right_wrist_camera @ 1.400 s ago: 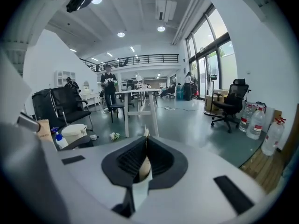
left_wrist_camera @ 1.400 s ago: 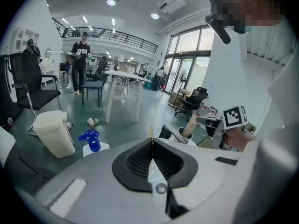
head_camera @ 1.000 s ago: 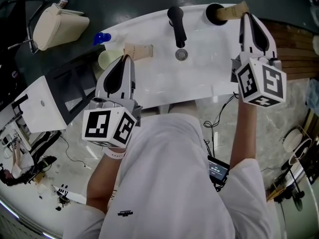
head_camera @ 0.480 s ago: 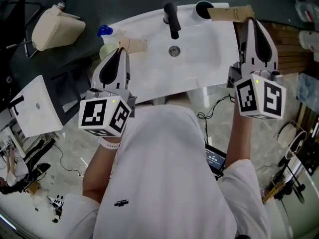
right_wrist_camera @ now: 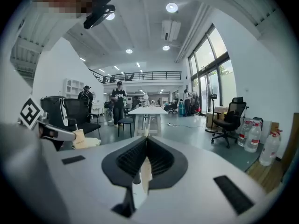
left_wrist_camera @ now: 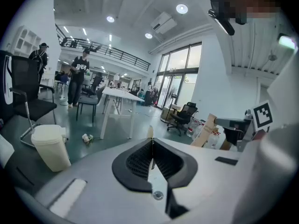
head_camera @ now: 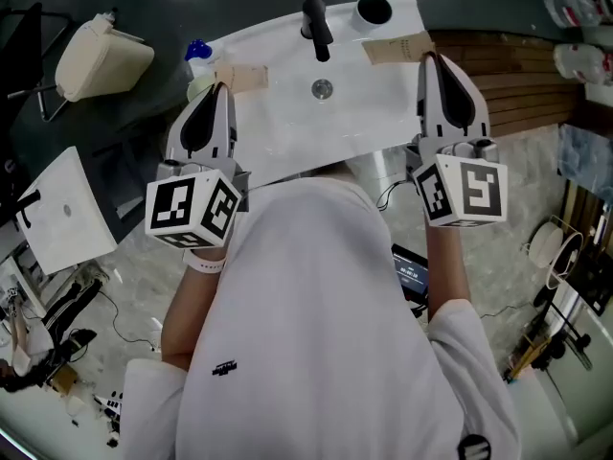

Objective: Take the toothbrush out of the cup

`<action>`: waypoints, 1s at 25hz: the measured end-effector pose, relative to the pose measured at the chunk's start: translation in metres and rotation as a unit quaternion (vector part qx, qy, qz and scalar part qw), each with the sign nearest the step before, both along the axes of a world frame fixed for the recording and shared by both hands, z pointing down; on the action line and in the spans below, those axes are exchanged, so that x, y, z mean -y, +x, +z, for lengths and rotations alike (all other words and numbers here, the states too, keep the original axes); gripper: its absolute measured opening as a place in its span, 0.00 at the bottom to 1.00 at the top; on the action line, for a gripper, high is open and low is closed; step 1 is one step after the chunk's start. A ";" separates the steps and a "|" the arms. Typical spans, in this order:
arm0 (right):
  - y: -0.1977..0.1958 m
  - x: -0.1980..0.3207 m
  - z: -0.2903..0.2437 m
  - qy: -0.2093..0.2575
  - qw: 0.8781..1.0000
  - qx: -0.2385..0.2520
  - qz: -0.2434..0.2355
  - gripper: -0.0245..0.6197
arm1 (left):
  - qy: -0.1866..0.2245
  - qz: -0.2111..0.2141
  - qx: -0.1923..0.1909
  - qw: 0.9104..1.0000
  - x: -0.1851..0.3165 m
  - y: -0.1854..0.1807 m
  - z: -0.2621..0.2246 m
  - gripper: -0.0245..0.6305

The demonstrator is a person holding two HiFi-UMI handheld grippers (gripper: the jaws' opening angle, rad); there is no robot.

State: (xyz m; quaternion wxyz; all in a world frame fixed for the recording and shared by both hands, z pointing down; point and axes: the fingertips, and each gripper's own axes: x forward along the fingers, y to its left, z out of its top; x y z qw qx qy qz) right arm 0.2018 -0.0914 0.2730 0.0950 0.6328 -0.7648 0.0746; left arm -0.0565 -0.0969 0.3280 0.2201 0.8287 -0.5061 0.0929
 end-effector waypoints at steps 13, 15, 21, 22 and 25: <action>-0.044 -0.034 0.005 -0.001 0.999 0.022 -0.043 0.05 | 0.021 0.009 -0.012 1.000 -0.023 0.004 -0.019 0.05; -0.049 -0.035 0.005 0.000 0.998 0.024 -0.050 0.05 | 0.022 0.008 -0.013 1.000 -0.025 0.002 -0.020 0.05; -0.056 -0.038 0.006 -0.004 0.997 0.020 -0.069 0.05 | 0.018 0.006 -0.016 1.000 -0.032 0.004 -0.020 0.05; -0.057 -0.037 0.007 -0.005 0.997 0.019 -0.072 0.05 | 0.018 0.006 -0.016 1.000 -0.032 0.003 -0.020 0.05; -0.059 -0.032 0.009 -0.006 0.997 0.016 -0.077 0.05 | 0.019 0.004 -0.016 1.000 -0.031 0.002 -0.020 0.05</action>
